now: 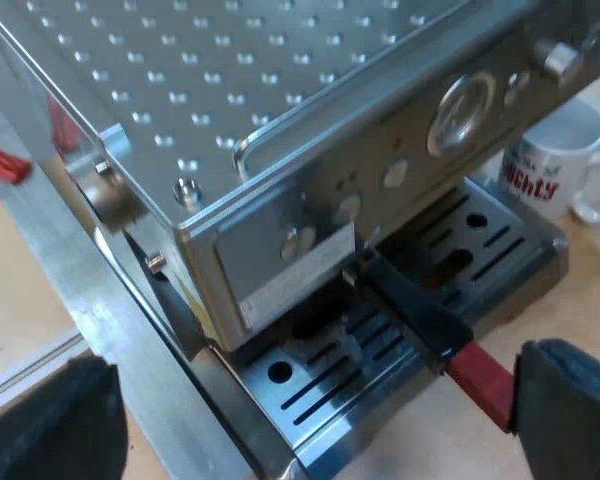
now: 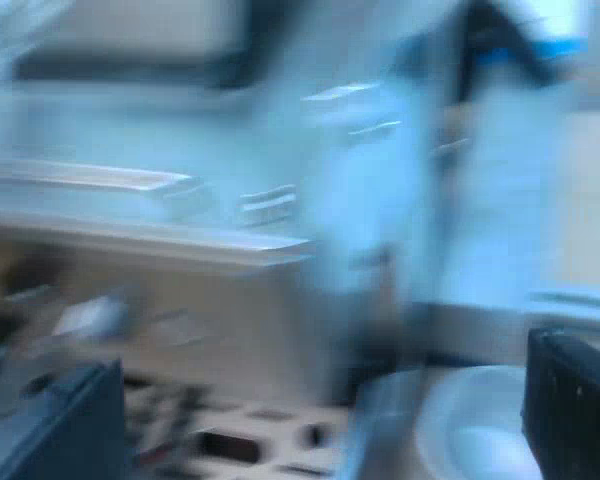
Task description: Put the handle in the coffee machine
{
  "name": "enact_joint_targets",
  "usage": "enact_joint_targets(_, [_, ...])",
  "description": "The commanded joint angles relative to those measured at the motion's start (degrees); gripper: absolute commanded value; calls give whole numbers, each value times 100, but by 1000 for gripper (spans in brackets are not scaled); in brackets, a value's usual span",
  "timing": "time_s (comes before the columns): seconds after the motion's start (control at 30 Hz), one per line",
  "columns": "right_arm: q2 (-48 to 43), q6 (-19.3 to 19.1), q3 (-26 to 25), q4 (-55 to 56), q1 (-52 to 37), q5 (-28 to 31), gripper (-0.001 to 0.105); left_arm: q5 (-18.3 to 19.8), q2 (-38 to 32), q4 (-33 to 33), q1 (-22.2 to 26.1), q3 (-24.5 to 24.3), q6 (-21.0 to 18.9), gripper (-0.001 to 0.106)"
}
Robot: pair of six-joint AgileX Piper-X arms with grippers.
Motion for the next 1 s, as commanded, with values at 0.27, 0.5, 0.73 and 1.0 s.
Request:
enact_joint_targets(0.27, [-693,-400,-70,739,-1196,-23,81,-217,-74,12,-2,-36,-357,80])
enact_joint_targets(0.5, [-1031,-662,-70,1444,-2054,-95,81,-1012,-492,12,-2,-36,-209,80])
enact_joint_targets(0.73, [-1386,-639,-70,1749,-2063,-105,81,-1044,-1126,12,217,-36,55,80])
enact_joint_targets(1.0, [-2213,-612,-70,1775,-2063,-32,81,-727,-1653,12,939,-36,56,80])
